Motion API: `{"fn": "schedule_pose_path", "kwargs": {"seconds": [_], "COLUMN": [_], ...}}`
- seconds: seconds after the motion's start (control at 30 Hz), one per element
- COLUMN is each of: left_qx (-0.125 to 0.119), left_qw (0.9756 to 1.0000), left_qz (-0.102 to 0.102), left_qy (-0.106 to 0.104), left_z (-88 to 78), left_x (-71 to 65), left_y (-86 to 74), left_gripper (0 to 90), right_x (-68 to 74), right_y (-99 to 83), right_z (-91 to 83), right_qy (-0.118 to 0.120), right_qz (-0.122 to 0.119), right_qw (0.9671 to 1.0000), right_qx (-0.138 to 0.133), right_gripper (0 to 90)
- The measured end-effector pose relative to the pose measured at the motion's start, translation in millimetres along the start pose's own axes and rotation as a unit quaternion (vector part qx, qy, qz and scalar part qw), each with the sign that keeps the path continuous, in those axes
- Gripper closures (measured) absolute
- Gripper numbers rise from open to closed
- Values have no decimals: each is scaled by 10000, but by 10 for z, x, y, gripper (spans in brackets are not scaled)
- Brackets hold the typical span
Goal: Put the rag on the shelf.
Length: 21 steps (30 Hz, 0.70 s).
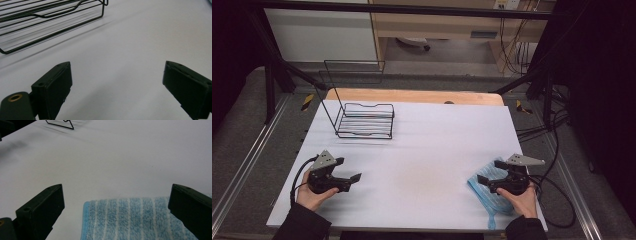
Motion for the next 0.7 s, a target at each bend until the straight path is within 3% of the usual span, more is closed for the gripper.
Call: {"fn": "schedule_pose_path", "kwargs": {"seconds": [0.4, 0.7], "left_qx": [-1, -15], "left_qw": [10000, 10000], "left_qz": [-27, -47], "left_qy": [18, 44], "left_z": [-3, -7], "left_x": [17, 8], "left_y": [-28, -25], "left_gripper": [85, 88], "right_x": [114, 247], "right_y": [28, -27], "right_z": [-18, 42], "right_qy": [-163, -154], "right_qz": [-99, -356], "right_qw": [9996, 9967], "right_qx": [209, 711], "right_gripper": [67, 317]}}
Point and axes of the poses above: each handheld gripper's, and its own axes: z roughly forward along the jaws, y roughly out of its top, x roughly to its left, the point moved 2 cm from there along z, roughly forward along the jaws, and after that the axes turned 11 degrees about x, right-handed, at the moved point
